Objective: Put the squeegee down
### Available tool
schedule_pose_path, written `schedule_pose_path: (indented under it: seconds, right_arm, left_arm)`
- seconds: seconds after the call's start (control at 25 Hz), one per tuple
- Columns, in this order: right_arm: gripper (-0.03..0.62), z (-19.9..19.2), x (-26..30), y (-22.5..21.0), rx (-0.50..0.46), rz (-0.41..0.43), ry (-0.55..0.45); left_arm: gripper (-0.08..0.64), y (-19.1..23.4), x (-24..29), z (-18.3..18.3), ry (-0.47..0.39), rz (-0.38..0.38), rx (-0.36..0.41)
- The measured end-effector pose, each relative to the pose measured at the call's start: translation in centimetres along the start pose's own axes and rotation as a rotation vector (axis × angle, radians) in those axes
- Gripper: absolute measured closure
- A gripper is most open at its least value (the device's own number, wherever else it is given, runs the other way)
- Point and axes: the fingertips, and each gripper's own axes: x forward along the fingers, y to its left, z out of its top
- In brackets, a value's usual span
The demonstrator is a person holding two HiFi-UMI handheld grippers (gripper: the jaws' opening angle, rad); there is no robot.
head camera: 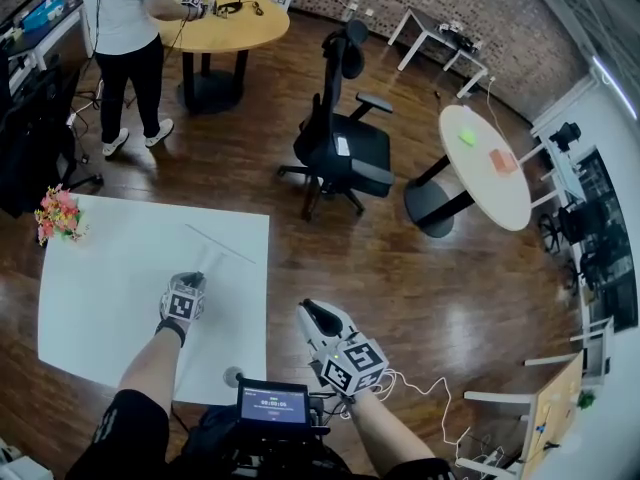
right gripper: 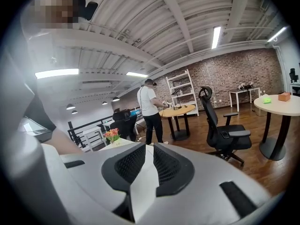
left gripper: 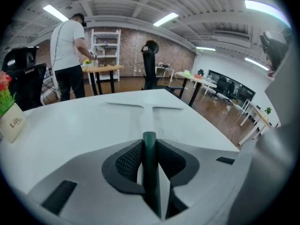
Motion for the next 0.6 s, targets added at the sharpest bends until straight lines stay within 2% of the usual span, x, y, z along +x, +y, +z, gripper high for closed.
schedule_pose_path:
  seconds: [0.36,0.6]
  right_arm:
    - [0.509,-0.33,0.29,-0.04,0.012,0.006,0.001]
    - [0.509,-0.33,-0.42,-0.47,0.02,-0.017,0.005]
  left_arm:
    - [0.46,0.69,0.48,-0.47,0.029,0.015,-0.003]
    - [0.421,0.89,-0.44,-0.42,0.027,0.008,-0.013]
